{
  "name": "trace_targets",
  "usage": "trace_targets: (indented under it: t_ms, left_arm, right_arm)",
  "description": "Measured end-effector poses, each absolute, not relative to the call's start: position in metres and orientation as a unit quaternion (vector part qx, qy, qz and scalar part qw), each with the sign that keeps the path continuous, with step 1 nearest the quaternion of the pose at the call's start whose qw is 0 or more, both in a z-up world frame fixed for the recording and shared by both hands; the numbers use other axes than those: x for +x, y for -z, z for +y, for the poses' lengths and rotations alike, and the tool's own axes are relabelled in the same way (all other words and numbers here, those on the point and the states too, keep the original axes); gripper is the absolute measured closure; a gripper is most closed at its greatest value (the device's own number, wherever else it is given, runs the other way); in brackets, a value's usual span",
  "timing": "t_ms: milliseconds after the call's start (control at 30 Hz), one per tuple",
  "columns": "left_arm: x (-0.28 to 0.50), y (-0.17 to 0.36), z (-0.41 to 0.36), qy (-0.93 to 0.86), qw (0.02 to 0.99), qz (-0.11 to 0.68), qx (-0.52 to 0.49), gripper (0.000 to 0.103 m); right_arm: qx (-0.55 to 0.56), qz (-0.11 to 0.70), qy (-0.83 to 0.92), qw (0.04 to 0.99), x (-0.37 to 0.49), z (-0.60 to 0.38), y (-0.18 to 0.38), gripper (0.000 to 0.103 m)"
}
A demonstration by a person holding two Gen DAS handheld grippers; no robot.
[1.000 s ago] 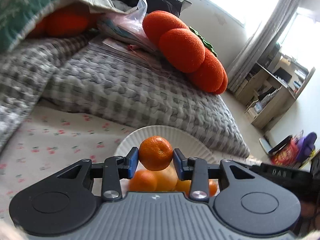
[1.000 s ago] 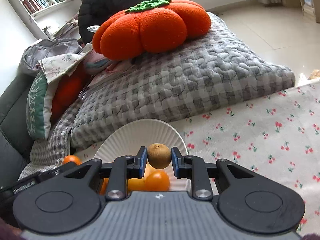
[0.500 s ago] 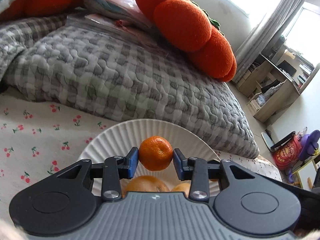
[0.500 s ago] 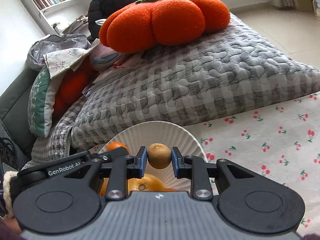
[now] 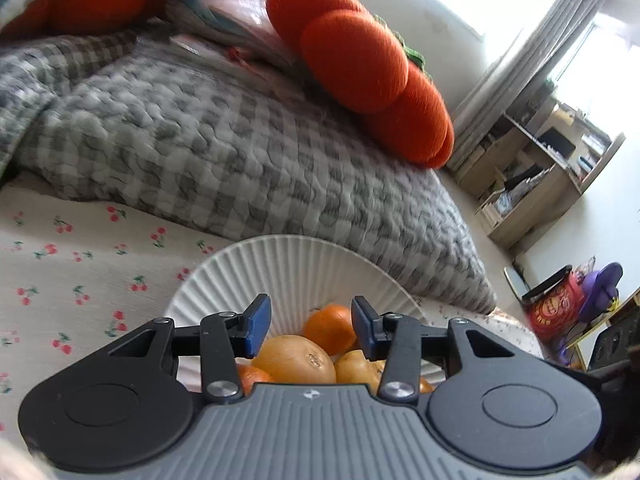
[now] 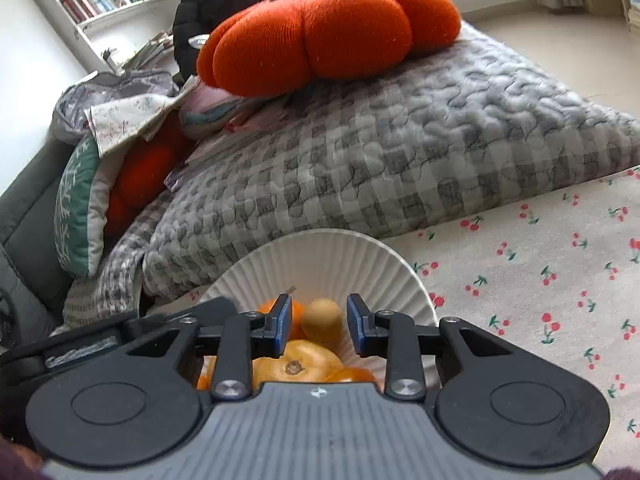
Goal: Organize fruits
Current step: 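Lower both held fruits onto the white plate and open both grippers, then withdraw both grippers from the plate toward the brown fruits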
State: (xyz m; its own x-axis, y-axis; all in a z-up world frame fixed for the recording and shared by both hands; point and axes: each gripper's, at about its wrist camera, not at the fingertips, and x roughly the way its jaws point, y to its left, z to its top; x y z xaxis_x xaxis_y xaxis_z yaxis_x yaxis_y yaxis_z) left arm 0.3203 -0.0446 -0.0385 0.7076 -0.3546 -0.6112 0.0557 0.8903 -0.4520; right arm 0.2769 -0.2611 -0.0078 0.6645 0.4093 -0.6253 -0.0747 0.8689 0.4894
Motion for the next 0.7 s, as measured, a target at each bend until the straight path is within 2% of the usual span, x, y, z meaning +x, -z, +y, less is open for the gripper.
trace_targets:
  t_ms: [233,567,700]
  left_arm:
    - [0.273,0.006,-0.019,0.120,0.906,0.343,-0.218,0.056]
    - [0.184,-0.013,-0.007,0.099,0.908,0.337,-0.226,0.026]
    - [0.155,-0.011,-0.012,0.077,0.913,0.351,-0.191,0.025]
  right_arm:
    - [0.211,0.368,-0.132,0.896,0.260,-0.259,-0.027,0.069]
    - [0.205,0.384,-0.161,0.886,0.202,-0.241,-0.059,0.060]
    - [0.184,0.405,-0.164,0.880,0.170,-0.234,-0.060,0.057]
